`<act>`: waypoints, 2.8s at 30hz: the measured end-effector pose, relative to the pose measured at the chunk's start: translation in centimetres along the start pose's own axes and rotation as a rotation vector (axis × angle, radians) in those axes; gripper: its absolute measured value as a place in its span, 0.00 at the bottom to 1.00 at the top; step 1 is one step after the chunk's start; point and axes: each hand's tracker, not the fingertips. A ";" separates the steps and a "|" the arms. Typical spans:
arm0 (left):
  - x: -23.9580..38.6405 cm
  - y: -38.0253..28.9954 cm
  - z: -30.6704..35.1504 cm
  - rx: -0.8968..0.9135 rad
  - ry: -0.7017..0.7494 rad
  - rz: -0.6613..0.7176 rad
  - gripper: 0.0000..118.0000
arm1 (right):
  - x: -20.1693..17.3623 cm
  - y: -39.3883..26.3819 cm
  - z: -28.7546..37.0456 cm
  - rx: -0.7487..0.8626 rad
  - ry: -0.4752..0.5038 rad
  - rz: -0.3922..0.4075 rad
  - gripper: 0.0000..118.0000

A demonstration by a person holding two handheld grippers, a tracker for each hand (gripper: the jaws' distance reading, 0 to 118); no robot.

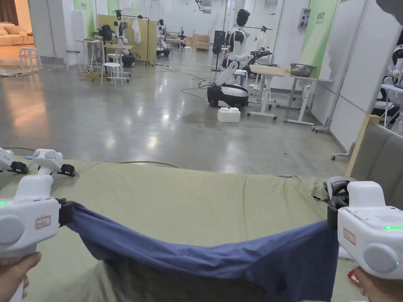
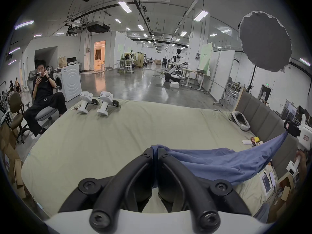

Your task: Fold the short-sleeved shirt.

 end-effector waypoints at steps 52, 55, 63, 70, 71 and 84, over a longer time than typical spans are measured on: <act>7.4 -13.5 4.0 0.165 0.046 -0.163 0.31 | -11.7 -10.9 6.6 0.129 0.077 -0.065 0.43; 9.4 -12.4 3.9 0.243 0.098 -0.157 0.17 | -13.7 -9.6 6.1 0.166 0.086 -0.061 0.13; 10.8 -11.2 4.2 0.421 0.038 -0.096 0.01 | -15.4 -9.2 4.9 0.229 0.072 -0.120 0.04; 9.6 -10.5 1.7 0.377 0.038 -0.069 0.01 | -14.8 -9.9 3.5 0.204 0.051 -0.145 0.04; 9.2 -10.5 1.0 0.354 0.041 -0.069 0.01 | -14.6 -10.1 3.1 0.198 0.052 -0.145 0.04; 1.8 -7.2 -19.7 -0.123 0.053 -0.034 0.01 | -13.0 -13.8 -4.0 0.019 0.061 -0.090 0.04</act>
